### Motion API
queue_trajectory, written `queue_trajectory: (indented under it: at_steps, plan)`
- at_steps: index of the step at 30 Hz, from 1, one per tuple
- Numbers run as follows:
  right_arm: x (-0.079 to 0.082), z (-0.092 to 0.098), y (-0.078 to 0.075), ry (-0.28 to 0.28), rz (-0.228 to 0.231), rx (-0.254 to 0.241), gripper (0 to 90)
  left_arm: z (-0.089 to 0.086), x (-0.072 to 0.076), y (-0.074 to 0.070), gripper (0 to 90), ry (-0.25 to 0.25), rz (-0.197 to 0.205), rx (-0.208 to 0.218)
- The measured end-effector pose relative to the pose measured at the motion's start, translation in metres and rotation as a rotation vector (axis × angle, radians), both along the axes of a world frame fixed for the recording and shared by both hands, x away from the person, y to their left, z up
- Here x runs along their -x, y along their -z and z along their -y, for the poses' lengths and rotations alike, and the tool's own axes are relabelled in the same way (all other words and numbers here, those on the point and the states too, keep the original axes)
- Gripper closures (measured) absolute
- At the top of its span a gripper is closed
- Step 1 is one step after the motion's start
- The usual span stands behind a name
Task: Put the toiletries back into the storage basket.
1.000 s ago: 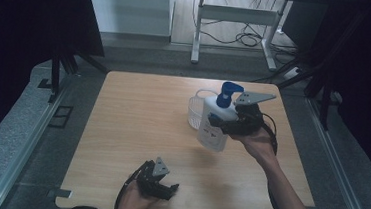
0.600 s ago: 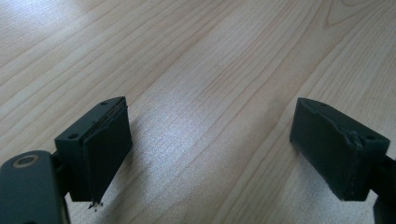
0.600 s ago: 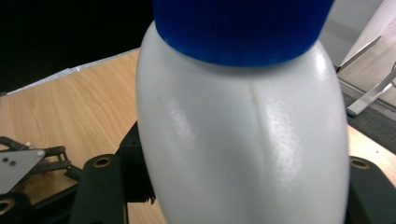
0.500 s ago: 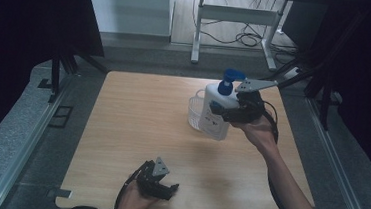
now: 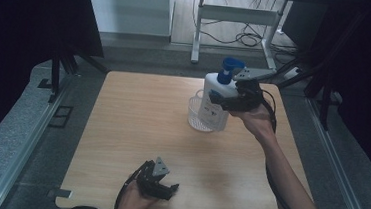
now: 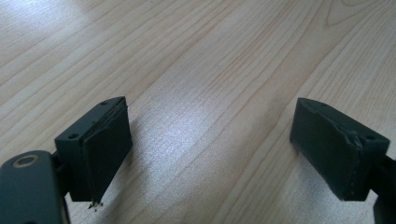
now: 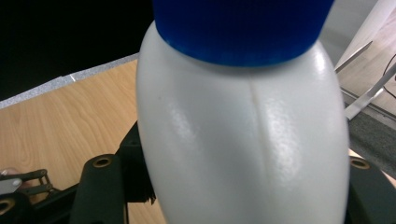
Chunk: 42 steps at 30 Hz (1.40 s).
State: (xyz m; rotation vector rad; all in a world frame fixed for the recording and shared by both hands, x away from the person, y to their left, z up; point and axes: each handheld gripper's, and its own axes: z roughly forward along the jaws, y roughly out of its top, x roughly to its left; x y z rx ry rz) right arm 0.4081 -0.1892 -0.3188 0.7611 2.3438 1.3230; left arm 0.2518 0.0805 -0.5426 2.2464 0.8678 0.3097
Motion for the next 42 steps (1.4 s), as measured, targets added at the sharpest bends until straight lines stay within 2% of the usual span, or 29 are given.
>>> queue_trajectory:
  at_steps: [21,35,42]
  plan:
    - [-0.040,-0.004,-0.005,0.010,0.009,-0.012,38.2,0.000,0.000,0.000,12.1,0.000,0.002,0.004]
    - [-0.061,-0.009,0.001,0.000,0.013,0.012,38.2,0.000,0.000,0.000,12.1,-0.004,0.002,0.006]
    - [-0.068,-0.014,0.011,-0.023,0.012,0.024,38.2,0.000,0.000,0.000,12.0,-0.005,0.003,0.005]
